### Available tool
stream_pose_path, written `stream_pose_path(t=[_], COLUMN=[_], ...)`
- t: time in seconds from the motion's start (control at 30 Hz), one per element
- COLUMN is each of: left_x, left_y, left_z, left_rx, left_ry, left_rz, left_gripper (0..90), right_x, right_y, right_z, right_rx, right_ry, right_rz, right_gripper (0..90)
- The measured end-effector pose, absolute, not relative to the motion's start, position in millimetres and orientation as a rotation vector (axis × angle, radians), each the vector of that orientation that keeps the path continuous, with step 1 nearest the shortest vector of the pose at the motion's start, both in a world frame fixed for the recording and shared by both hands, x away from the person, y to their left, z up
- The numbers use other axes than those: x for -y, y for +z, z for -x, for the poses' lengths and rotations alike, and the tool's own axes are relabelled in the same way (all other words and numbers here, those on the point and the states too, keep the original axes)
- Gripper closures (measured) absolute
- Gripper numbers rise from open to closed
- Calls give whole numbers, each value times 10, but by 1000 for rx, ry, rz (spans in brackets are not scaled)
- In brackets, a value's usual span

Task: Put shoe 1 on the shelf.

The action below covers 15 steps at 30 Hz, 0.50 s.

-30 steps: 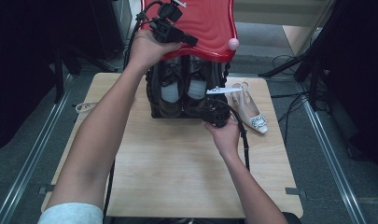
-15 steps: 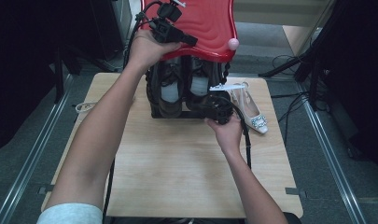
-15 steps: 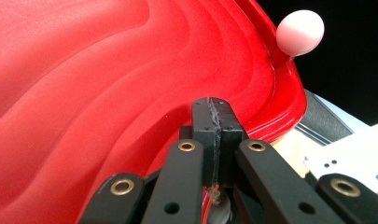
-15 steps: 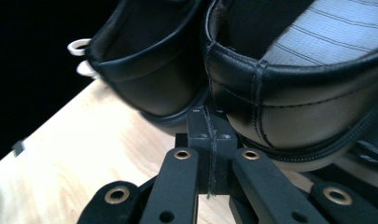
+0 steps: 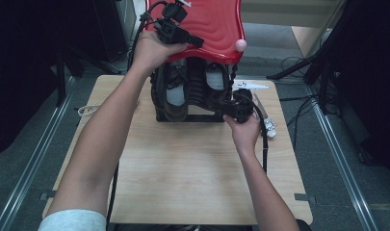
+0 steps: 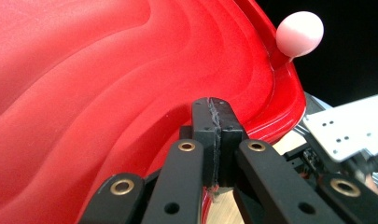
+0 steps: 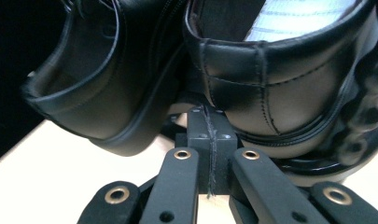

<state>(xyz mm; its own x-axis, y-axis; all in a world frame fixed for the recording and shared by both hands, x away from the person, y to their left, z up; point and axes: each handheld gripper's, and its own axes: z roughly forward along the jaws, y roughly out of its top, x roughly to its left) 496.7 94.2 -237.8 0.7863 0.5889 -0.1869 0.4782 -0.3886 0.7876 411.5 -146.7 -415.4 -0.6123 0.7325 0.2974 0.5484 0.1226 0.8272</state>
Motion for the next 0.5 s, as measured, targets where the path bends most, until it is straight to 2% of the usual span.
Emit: stream_pose_path(t=[0.1, 0.3, 0.5], left_x=[-949, -950, -955], left_y=[-2379, -2375, -2376], left_z=[-4967, -4970, -4977], left_rx=[-797, -793, -790], left_ry=[147, 143, 140], left_rz=[-2051, -2057, -2059], left_gripper=[900, 900, 900], right_x=[1401, 1437, 1403], right_y=[-4145, -4271, -4144], right_z=[-4119, -4210, -4072], right_rx=[-2179, -2218, -2230], right_ry=[1435, 1519, 1558], right_rz=[-1233, -1369, -1295], right_gripper=[900, 900, 900])
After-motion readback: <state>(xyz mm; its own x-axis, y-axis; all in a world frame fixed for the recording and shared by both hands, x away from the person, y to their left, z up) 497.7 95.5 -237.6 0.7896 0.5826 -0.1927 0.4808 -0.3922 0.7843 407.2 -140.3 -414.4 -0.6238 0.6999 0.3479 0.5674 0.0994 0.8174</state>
